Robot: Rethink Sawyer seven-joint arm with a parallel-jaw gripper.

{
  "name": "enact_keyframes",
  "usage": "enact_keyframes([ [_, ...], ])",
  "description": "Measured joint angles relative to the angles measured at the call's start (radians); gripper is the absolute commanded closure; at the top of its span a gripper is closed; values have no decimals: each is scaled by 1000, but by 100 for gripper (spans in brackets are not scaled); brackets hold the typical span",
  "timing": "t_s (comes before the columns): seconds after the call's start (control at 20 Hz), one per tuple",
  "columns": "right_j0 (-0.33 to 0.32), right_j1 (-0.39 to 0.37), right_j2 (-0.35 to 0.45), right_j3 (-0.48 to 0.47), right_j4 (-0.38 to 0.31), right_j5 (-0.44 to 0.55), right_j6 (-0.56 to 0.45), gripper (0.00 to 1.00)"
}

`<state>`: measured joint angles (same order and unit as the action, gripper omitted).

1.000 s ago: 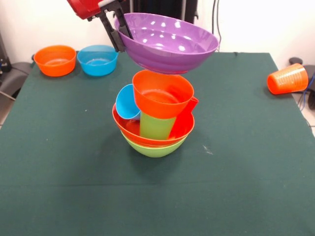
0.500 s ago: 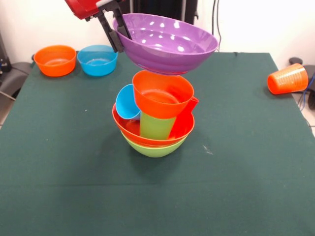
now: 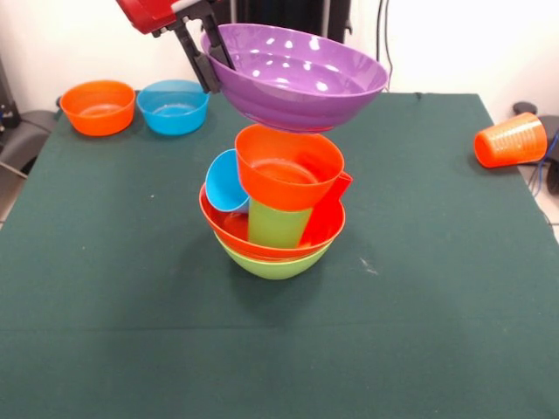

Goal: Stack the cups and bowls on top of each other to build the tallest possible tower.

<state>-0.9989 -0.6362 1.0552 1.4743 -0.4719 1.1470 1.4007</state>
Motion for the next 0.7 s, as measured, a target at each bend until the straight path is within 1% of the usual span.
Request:
enact_keyframes([
  [0.3,0,23,1,0,-3,-22,0,100],
  [0.7,2,50,1,0,-10,-75,0,100],
])
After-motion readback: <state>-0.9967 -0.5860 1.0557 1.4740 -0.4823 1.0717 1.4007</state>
